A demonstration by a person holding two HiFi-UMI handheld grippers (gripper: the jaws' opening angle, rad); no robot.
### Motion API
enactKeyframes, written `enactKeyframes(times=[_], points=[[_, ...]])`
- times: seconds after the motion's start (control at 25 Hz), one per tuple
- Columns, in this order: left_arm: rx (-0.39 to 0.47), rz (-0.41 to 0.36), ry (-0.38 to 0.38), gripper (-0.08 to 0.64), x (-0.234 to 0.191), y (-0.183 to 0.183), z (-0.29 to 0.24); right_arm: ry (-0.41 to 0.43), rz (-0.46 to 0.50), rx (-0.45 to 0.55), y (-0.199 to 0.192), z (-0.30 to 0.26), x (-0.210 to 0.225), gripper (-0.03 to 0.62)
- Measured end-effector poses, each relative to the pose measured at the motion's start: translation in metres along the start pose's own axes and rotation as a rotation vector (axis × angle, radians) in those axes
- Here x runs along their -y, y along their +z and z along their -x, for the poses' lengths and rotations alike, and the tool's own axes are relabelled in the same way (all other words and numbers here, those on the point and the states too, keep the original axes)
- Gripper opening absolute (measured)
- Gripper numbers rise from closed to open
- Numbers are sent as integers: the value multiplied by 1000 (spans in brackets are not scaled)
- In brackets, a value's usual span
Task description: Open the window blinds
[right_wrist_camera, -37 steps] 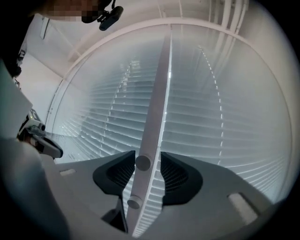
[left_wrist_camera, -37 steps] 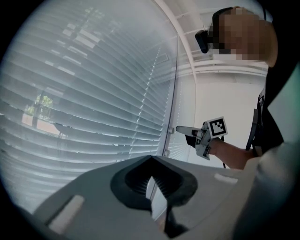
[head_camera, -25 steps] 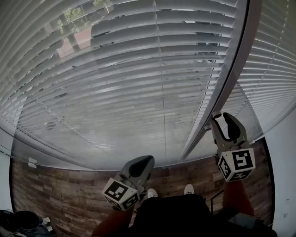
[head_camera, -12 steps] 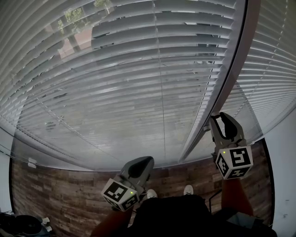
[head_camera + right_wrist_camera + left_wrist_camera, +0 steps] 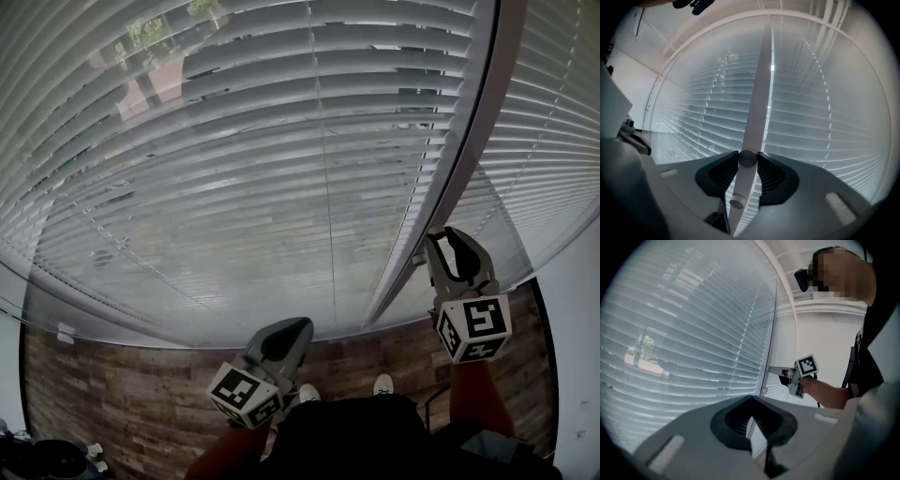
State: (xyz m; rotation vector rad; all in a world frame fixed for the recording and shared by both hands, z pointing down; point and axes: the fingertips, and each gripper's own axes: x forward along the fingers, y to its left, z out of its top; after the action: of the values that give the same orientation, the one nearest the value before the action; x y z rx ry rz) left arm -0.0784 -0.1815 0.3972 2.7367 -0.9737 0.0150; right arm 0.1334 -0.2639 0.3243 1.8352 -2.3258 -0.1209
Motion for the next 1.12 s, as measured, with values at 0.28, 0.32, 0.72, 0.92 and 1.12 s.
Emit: enactKeyframes(times=[0.28,0.32,0.72,0.92,1.12], points=[[-6,-2,-5,0,1,1,-1,-21,123,-23,1,0,-1,150],[-3,0,-6,0,1,0,-1,-24,143,-27,1,0,-1,149],[-4,4,0,0,-1,0,1,-36,344,-54,3,-1,-7,149],[-4,6,-1,0,0,0,-1,-47,439,-62,4,-1,-7,149],[0,4,-5,0,0,0,-2,-69,536,-86,3,0,-7,149]])
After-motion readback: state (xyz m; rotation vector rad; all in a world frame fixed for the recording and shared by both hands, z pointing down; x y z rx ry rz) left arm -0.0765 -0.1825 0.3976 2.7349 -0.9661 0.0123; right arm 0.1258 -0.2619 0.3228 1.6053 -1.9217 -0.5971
